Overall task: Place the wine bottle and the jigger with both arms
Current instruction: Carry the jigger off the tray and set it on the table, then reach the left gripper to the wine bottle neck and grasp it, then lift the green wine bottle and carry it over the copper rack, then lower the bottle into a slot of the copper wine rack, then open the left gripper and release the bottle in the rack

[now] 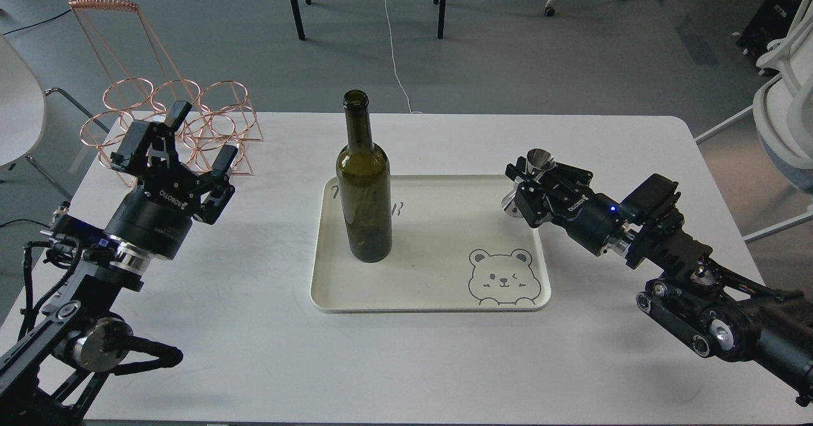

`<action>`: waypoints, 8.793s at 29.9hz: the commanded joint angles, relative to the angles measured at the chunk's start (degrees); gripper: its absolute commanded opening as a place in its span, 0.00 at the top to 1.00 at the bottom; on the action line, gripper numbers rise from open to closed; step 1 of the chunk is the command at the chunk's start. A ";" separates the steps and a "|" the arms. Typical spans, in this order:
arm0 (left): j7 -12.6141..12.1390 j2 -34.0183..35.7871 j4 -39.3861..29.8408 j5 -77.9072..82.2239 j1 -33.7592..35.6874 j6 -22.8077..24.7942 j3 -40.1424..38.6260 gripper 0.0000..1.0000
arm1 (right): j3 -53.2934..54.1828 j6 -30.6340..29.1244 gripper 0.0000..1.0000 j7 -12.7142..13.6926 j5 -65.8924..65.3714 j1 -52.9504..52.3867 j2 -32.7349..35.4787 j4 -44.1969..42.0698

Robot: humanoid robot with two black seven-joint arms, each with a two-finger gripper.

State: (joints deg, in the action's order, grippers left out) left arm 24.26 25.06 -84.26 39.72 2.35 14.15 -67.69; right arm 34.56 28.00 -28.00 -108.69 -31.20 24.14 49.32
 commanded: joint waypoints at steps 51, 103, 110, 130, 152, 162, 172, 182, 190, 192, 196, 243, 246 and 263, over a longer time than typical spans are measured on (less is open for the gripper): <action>-0.01 -0.01 -1.34 0.00 0.20 0.09 0.10 0.02 | -3.80 0.00 0.03 0.00 10.87 10.10 16.37 -1.44; 3.74 10.10 -3.28 82.71 33.41 2.19 17.67 0.02 | -8.28 -29.76 0.02 0.00 100.69 6.42 31.76 39.27; 3.74 6.67 -0.91 82.18 35.00 1.93 20.49 0.05 | -8.19 -29.32 0.02 0.00 100.69 6.50 31.76 39.27; 3.74 9.91 0.68 73.59 41.14 0.44 19.34 0.91 | -8.28 -28.62 0.02 0.00 100.69 6.59 31.76 39.27; 3.74 23.80 22.64 65.66 57.06 -0.61 23.46 0.91 | -8.55 -27.57 0.02 0.00 100.61 6.77 31.15 39.18; 3.74 25.04 26.95 65.66 56.80 -5.28 28.13 0.91 | -8.46 -27.48 0.02 0.00 100.61 6.94 31.15 39.27; 3.74 24.25 29.41 66.89 56.45 -6.86 29.37 0.90 | -8.37 -27.48 0.02 0.00 100.61 7.03 31.15 39.27; 3.74 23.72 30.56 66.80 56.36 -7.73 30.95 0.89 | -8.20 -27.48 0.01 0.00 100.61 7.03 31.15 39.27; 3.74 22.14 32.22 66.80 56.18 -8.44 31.56 0.88 | -8.19 -27.48 0.01 0.00 100.61 7.21 31.15 39.27; 3.74 20.91 34.06 66.71 56.18 -9.14 31.65 0.88 | -8.20 -27.48 0.01 0.00 100.61 7.21 31.15 39.27; 3.74 19.94 36.09 66.62 56.18 -9.14 32.00 0.88 | -8.19 -27.48 0.01 0.00 100.61 7.21 31.15 39.27; 3.74 27.04 28.30 58.65 40.38 -10.81 31.91 0.02 | -8.11 -27.13 0.01 0.00 100.61 7.82 30.89 39.45; 3.74 31.09 20.22 48.03 36.33 -10.73 30.43 0.02 | -8.02 -26.78 0.01 0.00 100.61 7.82 29.75 39.18; 3.74 4.41 -3.02 16.10 5.12 -10.81 12.15 0.02 | -6.26 -24.40 0.01 0.00 100.61 6.24 19.64 31.55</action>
State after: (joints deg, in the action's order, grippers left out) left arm 28.00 37.45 -88.85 57.85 10.73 3.20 -51.85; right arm 28.37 3.91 -28.00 -8.08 -24.27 45.92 83.45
